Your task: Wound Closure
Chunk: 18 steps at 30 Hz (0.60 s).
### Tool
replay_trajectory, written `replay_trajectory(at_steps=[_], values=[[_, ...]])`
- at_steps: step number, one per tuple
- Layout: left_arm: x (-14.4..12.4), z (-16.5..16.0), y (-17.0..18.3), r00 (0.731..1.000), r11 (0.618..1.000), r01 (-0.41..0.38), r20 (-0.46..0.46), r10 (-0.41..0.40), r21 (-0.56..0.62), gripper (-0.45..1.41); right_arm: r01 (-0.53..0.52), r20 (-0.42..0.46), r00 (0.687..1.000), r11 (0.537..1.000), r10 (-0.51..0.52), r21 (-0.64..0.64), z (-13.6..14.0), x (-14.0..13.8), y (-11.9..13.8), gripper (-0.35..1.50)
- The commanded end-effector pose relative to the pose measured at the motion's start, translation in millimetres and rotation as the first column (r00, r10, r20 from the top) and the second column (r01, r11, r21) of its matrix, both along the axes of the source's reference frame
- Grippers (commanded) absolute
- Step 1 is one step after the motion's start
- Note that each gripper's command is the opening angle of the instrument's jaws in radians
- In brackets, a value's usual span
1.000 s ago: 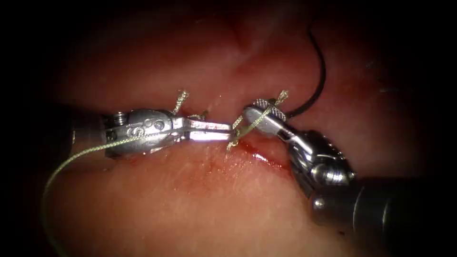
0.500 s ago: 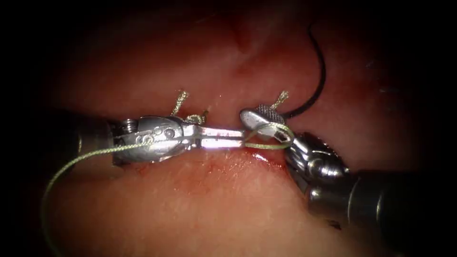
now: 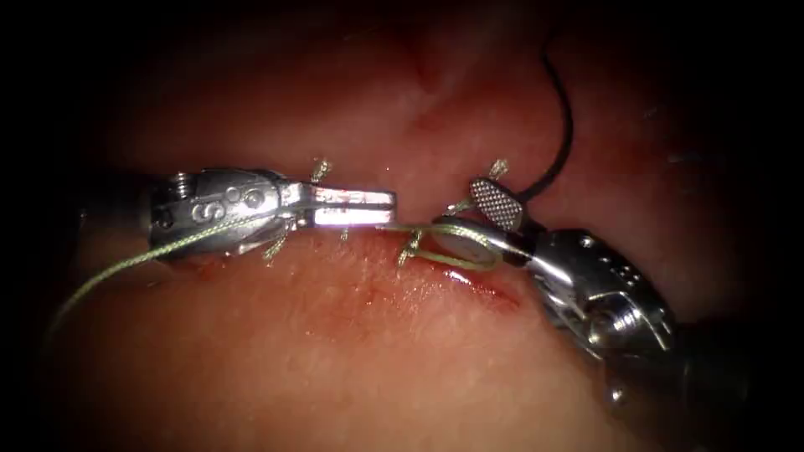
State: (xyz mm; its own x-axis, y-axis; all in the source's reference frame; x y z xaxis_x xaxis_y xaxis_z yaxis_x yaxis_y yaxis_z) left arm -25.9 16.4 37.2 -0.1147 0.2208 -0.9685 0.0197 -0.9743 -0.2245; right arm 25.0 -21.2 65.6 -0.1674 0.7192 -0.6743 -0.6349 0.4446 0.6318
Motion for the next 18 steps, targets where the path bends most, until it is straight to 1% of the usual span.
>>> replay_trajectory(at_steps=[1,4,7,10,11,15,18], values=[[-0.3,0.3,0.1,1.000,1.000,0.000,0.002,0.000,-0.006,-0.45,0.045,0.001,0.999,0.999,-0.045,-0.029,0.1,-0.6,0.9,1.13],[0.4,-0.5,0.3,1.000,1.000,0.005,0.000,-0.005,-0.005,-0.45,0.140,-0.023,0.990,0.988,-0.142,-0.071,-1.1,-2.1,1.9,1.14],[0.9,-1.0,0.3,1.000,1.000,0.009,-0.003,-0.009,-0.007,-0.45,0.224,-0.002,0.974,0.971,-0.225,-0.088,-2.4,-3.6,2.7,1.14],[1.2,-1.3,0.3,1.000,1.000,0.013,-0.006,-0.013,-0.005,-0.45,0.324,0.036,0.946,0.939,-0.322,-0.116,-3.6,-4.9,3.4,1.14],[1.3,-1.5,0.2,1.000,1.000,0.015,-0.008,-0.015,-0.005,-0.45,0.365,0.040,0.931,0.922,-0.363,-0.128,-4.0,-5.1,3.5,1.14],[1.4,-2.5,0.1,1.000,1.000,0.019,-0.009,-0.019,-0.010,-0.45,0.452,0.023,0.891,0.884,-0.452,-0.118,-5.7,-4.4,2.9,1.18],[1.2,-3.7,0.0,1.000,1.000,0.024,-0.010,-0.024,-0.014,-0.45,0.528,0.038,0.849,0.842,-0.528,-0.111,-7.5,-2.8,1.9,1.21]])
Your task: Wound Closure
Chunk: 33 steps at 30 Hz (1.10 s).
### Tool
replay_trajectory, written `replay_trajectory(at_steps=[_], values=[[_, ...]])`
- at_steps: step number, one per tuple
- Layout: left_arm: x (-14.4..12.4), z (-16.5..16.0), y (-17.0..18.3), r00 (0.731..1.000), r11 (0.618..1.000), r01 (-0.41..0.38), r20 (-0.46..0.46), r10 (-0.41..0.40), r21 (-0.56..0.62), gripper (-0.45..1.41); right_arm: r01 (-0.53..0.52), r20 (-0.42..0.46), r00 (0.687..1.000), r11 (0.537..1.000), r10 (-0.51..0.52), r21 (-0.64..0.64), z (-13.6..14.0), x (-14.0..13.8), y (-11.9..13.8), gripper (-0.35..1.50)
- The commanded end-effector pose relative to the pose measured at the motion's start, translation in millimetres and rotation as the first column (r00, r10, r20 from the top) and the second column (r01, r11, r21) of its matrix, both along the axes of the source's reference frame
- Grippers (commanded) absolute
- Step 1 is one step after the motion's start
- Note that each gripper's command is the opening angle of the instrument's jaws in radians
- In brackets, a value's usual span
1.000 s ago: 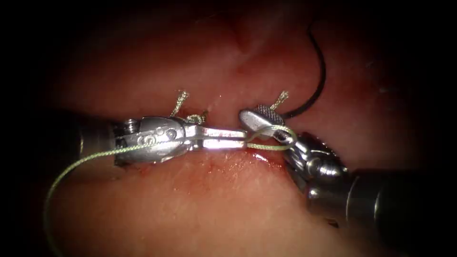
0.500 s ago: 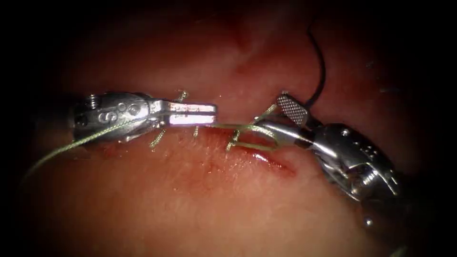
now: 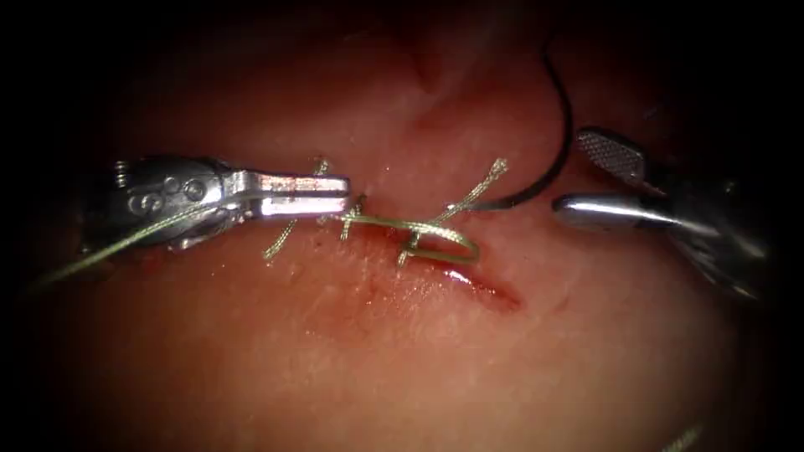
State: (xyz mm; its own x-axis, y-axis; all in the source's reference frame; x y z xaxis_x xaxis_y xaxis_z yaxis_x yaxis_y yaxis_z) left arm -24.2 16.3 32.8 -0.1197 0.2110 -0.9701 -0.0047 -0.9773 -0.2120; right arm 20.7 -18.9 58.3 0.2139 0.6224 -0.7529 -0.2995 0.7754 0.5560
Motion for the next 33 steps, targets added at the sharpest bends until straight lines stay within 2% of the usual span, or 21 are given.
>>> replay_trajectory(at_steps=[1,6,9,13,18,19,21,23,24,26,33], values=[[-0.6,0.2,0.1,1.000,1.000,0.003,-0.001,-0.003,-0.004,-0.45,0.038,0.003,0.999,0.999,-0.038,-0.012,-0.9,2.2,-0.7,1.21],[-1.1,-1.7,0.1,1.000,1.000,0.010,-0.003,-0.010,-0.008,-0.45,0.126,0.063,0.991,0.989,-0.122,-0.074,-3.9,6.0,-2.4,1.21],[-1.3,-2.2,0.1,1.000,1.000,0.012,-0.003,-0.012,-0.005,-0.45,0.182,0.105,0.980,0.977,-0.170,-0.109,-4.5,8.4,-3.5,1.21],[-1.3,-2.1,0.1,1.000,1.000,0.013,-0.004,-0.013,-0.005,-0.45,0.224,0.156,0.967,0.963,-0.201,-0.152,-3.9,10.7,-4.5,1.21],[-1.3,-2.0,0.0,1.000,1.000,0.013,-0.004,-0.013,-0.006,-0.45,0.228,0.241,0.955,0.947,-0.172,-0.227,-2.7,11.8,-4.3,1.19],[-1.3,-2.0,0.0,1.000,1.000,0.013,-0.005,-0.013,-0.006,-0.45,0.229,0.256,0.952,0.942,-0.166,-0.243,-2.7,11.8,-4.2,1.06],[-1.3,-2.1,0.0,1.000,1.000,0.014,-0.005,-0.014,-0.006,-0.45,0.234,0.276,0.948,0.937,-0.160,-0.260,-2.8,11.7,-3.9,0.55],[-1.3,-2.1,-0.1,1.000,1.000,0.014,-0.005,-0.014,-0.006,-0.45,0.244,0.322,0.936,0.921,-0.142,-0.303,-3.0,11.6,-3.4,0.49],[-1.3,-2.1,-0.1,1.000,1.000,0.014,-0.005,-0.014,-0.006,-0.45,0.249,0.336,0.932,0.915,-0.137,-0.317,-3.2,11.5,-3.2,0.30],[-1.3,-2.2,-0.2,1.000,1.000,0.014,-0.006,-0.014,-0.006,-0.45,0.268,0.359,0.923,0.905,-0.142,-0.331,-3.3,11.4,-3.0,-0.35],[-1.4,-2.6,-0.4,1.000,1.000,0.016,-0.007,-0.016,-0.004,-0.45,0.307,0.407,0.899,0.898,-0.165,-0.315,-3.8,10.3,-2.5,-0.35]])
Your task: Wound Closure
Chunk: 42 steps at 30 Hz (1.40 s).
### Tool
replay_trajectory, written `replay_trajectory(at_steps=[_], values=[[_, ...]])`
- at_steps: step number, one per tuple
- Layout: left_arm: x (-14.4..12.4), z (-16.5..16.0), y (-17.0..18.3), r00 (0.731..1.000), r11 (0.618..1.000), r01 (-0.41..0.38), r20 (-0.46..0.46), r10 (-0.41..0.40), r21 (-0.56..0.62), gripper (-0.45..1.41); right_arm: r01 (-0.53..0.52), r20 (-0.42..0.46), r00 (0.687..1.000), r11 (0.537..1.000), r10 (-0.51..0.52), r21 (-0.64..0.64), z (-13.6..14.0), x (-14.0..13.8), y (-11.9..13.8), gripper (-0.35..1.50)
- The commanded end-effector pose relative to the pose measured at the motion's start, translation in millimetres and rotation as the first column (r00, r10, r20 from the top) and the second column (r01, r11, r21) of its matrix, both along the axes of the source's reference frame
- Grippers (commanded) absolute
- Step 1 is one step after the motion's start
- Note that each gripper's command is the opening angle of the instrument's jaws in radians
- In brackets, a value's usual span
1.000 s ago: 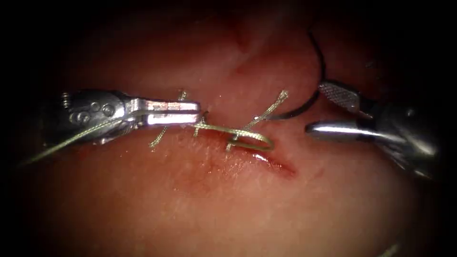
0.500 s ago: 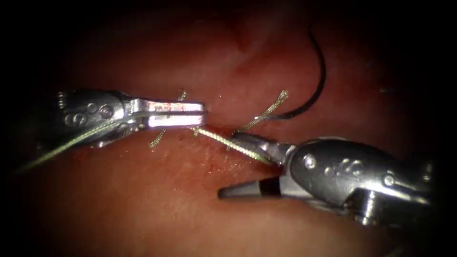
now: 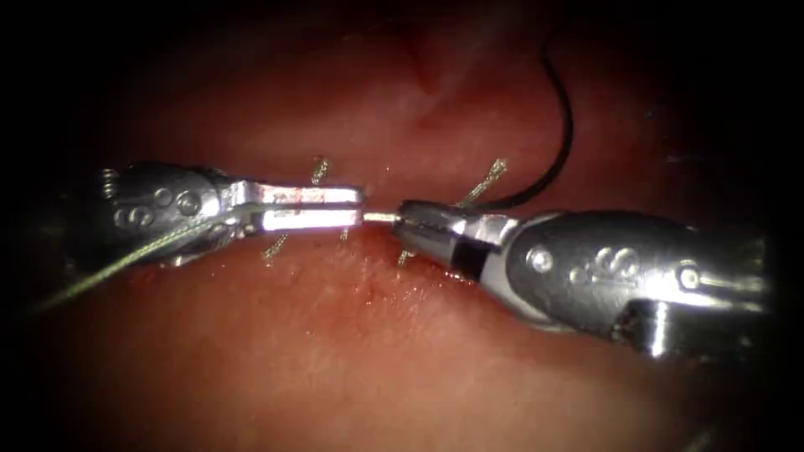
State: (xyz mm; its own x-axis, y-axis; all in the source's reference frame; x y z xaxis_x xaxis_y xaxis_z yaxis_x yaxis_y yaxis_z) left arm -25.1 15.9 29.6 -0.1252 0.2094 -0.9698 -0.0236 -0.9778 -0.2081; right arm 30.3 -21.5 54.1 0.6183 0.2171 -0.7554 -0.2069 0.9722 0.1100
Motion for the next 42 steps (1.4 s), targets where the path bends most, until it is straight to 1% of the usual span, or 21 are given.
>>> replay_trajectory(at_steps=[1,5,8,9,10,11,12,13,15,17,24,26,30,31,32,34,36,38,39,41,42], values=[[-0.5,0.5,0.1,1.000,1.000,-0.001,0.003,0.001,0.000,-0.45,0.011,0.007,1.000,1.000,-0.011,-0.001,0.6,0.7,0.1,-0.35],[-0.5,0.4,0.1,1.000,1.000,-0.003,0.004,0.003,0.001,-0.45,0.045,0.039,0.998,0.999,-0.046,0.015,1.3,1.0,-0.7,-0.35],[-0.5,0.3,0.1,1.000,1.000,-0.003,0.004,0.003,0.002,-0.45,0.055,0.054,0.997,0.998,-0.055,0.018,2.1,0.8,-0.6,-0.35],[-0.6,0.3,0.2,1.000,1.000,-0.001,0.004,0.001,0.026,-0.25,0.057,0.059,0.997,0.998,-0.059,0.020,2.4,0.6,-0.5,-0.35],[-0.6,0.2,0.3,1.000,0.998,0.001,0.003,-0.001,0.057,0.14,0.060,0.064,0.996,0.998,-0.062,0.022,2.7,0.4,-0.5,-0.35],[-0.7,0.2,0.5,1.000,0.998,0.000,0.005,0.000,0.070,0.37,0.066,0.069,0.995,0.997,-0.068,0.025,3.2,0.2,-0.4,-0.35],[-0.7,0.1,0.6,1.000,0.997,0.010,-0.003,-0.010,0.082,0.74,0.069,0.074,0.995,0.997,-0.071,0.027,3.5,0.1,-0.3,-0.35],[-0.6,0.1,0.6,1.000,0.995,0.021,-0.012,-0.020,0.094,0.91,0.070,0.077,0.994,0.997,-0.072,0.027,3.8,0.0,-0.3,-0.35],[-0.5,-0.1,0.7,0.999,0.993,0.044,-0.030,-0.040,0.111,1.16,0.069,0.080,0.994,0.997,-0.071,0.024,4.5,-0.3,-0.2,-0.35],[-0.3,-0.2,0.6,0.998,0.992,0.051,-0.036,-0.047,0.117,1.23,0.070,0.080,0.994,0.997,-0.071,0.022,5.1,-0.7,0.0,-0.35],[1.1,-1.0,-0.1,0.998,0.991,0.058,-0.045,-0.053,0.120,1.23,0.067,0.085,0.994,0.998,-0.068,0.019,6.5,-1.9,0.6,-0.35],[1.5,-1.3,0.0,0.997,0.990,0.061,-0.048,-0.055,0.129,1.18,0.067,0.086,0.994,0.998,-0.068,0.018,6.7,-2.1,0.7,-0.35],[2.0,-1.5,0.2,0.997,0.993,0.057,-0.050,-0.052,0.102,1.08,0.070,0.081,0.994,0.997,-0.072,0.021,6.6,-2.1,0.7,-0.35],[2.3,-1.6,0.1,0.998,0.995,0.055,-0.046,-0.051,0.085,0.99,0.071,0.081,0.994,0.997,-0.072,0.022,6.5,-2.2,0.7,-0.35],[2.5,-1.6,0.1,0.998,0.995,0.056,-0.044,-0.052,0.079,0.99,0.071,0.081,0.994,0.997,-0.072,0.021,6.6,-2.2,0.7,-0.35],[2.7,-1.7,0.0,0.998,0.996,0.057,-0.038,-0.055,0.068,0.93,0.075,0.081,0.994,0.997,-0.076,0.017,6.7,-2.3,0.7,-0.35],[3.0,-1.8,-0.1,0.998,0.997,0.060,-0.035,-0.059,0.045,0.76,0.075,0.081,0.994,0.997,-0.076,0.017,6.7,-2.3,0.7,-0.35],[3.2,-2.0,-0.1,0.998,0.998,0.052,-0.022,-0.052,0.018,0.49,0.075,0.077,0.994,0.997,-0.076,0.017,6.7,-2.3,0.7,-0.35],[3.2,-2.1,-0.1,0.999,0.999,0.048,-0.015,-0.048,0.007,0.32,0.071,0.076,0.994,0.997,-0.072,0.021,6.6,-2.3,0.7,-0.35],[3.5,-2.4,0.0,0.999,0.999,0.046,-0.010,-0.046,-0.026,-0.12,0.069,0.074,0.995,0.997,-0.071,0.020,6.6,-2.3,0.7,-0.35],[3.6,-2.4,0.0,0.999,0.999,0.045,-0.009,-0.045,-0.031,-0.38,0.070,0.074,0.995,0.997,-0.071,0.020,6.6,-2.4,0.7,-0.35]])
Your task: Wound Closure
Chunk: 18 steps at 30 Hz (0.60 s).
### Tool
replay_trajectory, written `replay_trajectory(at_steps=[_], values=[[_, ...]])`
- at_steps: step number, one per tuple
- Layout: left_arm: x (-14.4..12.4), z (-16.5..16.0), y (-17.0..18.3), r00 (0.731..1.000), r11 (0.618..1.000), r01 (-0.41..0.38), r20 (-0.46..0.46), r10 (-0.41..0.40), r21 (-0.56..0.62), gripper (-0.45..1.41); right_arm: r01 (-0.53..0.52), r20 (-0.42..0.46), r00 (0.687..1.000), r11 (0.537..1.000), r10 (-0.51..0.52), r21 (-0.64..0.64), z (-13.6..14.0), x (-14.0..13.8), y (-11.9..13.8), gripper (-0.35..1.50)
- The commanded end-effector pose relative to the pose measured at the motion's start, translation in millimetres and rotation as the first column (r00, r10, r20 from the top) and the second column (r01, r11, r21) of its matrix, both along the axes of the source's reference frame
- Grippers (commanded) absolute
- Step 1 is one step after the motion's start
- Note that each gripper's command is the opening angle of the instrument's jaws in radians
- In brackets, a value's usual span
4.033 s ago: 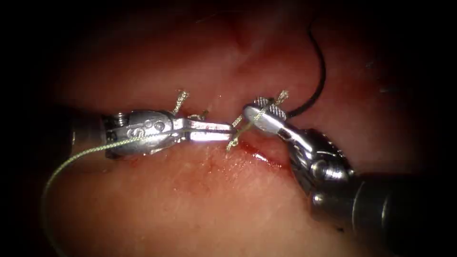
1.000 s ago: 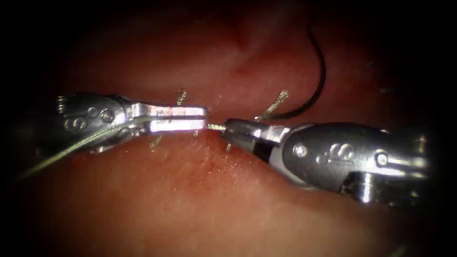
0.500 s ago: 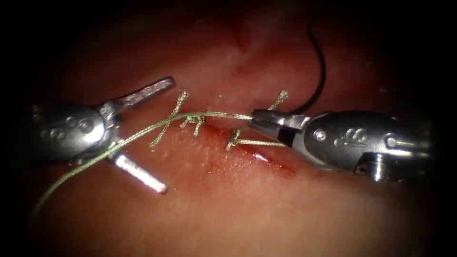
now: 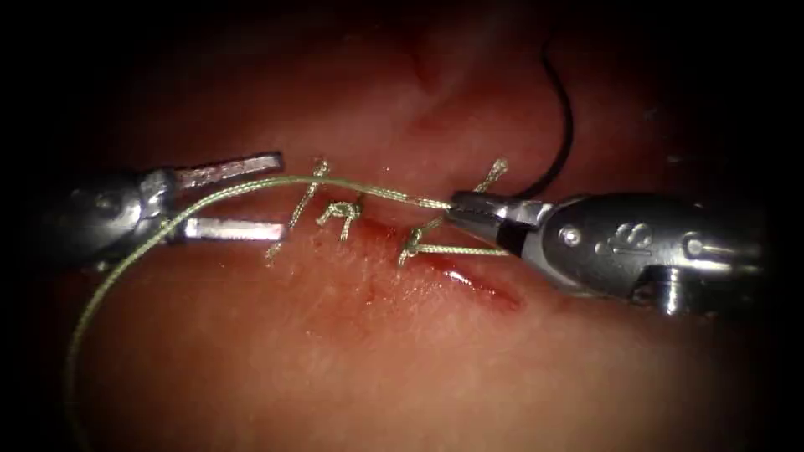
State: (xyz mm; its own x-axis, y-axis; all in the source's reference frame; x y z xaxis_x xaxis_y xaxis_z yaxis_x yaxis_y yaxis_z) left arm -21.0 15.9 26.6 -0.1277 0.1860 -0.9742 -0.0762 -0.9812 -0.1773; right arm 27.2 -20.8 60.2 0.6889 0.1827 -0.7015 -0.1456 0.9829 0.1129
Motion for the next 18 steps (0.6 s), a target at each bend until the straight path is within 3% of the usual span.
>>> replay_trajectory(at_steps=[1,10,14,15,16,17,18], values=[[-0.3,0.5,-0.1,1.000,1.000,-0.008,0.003,0.008,-0.012,-0.45,-0.001,-0.003,1.000,1.000,0.001,0.000,0.5,0.7,0.0,-0.35],[0.2,0.2,-0.2,1.000,0.999,-0.009,0.012,0.010,-0.046,-0.45,0.006,-0.010,1.000,1.000,-0.006,0.003,0.0,0.6,-0.6,-0.35],[0.2,0.2,-0.1,1.000,0.999,-0.010,0.012,0.010,-0.051,-0.45,-0.003,-0.073,0.997,0.999,0.006,0.040,-0.9,0.3,-1.1,-0.35],[0.3,0.3,0.0,1.000,0.999,-0.010,0.013,0.010,-0.051,-0.45,-0.018,-0.088,0.996,0.999,0.022,0.051,-1.3,0.1,-1.1,-0.06],[0.3,0.4,0.2,1.000,0.999,-0.005,0.009,0.006,-0.051,-0.45,-0.031,-0.111,0.993,0.998,0.038,0.057,-1.8,-0.2,-1.1,0.49],[0.4,0.7,0.5,1.000,0.998,-0.002,0.004,0.002,-0.057,-0.45,-0.037,-0.132,0.990,0.998,0.044,0.055,-2.3,-0.4,-1.0,0.78],[0.5,0.9,0.7,1.000,0.998,0.000,0.002,0.000,-0.057,-0.45,-0.048,-0.155,0.986,0.998,0.055,0.051,-2.8,-0.7,-0.9,0.91]])
